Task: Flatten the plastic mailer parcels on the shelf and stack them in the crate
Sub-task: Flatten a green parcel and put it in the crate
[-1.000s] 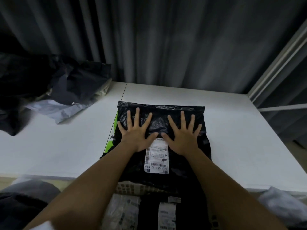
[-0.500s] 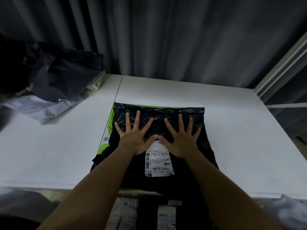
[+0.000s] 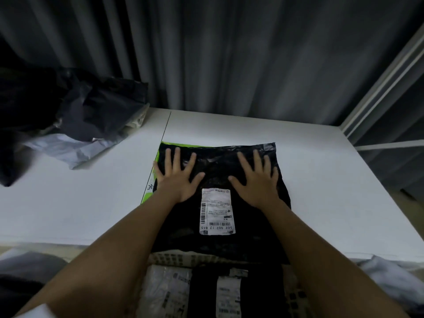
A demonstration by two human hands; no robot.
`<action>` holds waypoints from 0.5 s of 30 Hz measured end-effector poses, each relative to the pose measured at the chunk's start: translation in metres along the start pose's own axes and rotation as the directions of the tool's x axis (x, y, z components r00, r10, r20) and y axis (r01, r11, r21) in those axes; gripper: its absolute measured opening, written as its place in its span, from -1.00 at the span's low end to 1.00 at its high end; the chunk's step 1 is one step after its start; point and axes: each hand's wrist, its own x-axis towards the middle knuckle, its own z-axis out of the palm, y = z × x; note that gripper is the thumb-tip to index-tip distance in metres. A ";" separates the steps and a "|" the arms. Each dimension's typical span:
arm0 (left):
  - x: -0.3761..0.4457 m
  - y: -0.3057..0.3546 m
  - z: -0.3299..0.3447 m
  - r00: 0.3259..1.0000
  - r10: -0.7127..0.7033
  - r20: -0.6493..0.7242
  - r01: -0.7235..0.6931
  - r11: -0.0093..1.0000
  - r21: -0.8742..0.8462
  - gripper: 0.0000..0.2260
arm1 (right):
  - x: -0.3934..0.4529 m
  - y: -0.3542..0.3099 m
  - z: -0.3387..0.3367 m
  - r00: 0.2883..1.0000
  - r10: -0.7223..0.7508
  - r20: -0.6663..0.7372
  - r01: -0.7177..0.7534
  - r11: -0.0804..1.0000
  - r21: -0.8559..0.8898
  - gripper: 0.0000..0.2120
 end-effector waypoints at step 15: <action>-0.057 -0.042 -0.023 0.926 -0.304 -0.225 0.169 0.865 -0.472 -0.78 | -0.072 0.034 -0.025 0.932 0.240 -0.270 -0.104 0.894 0.436 -0.60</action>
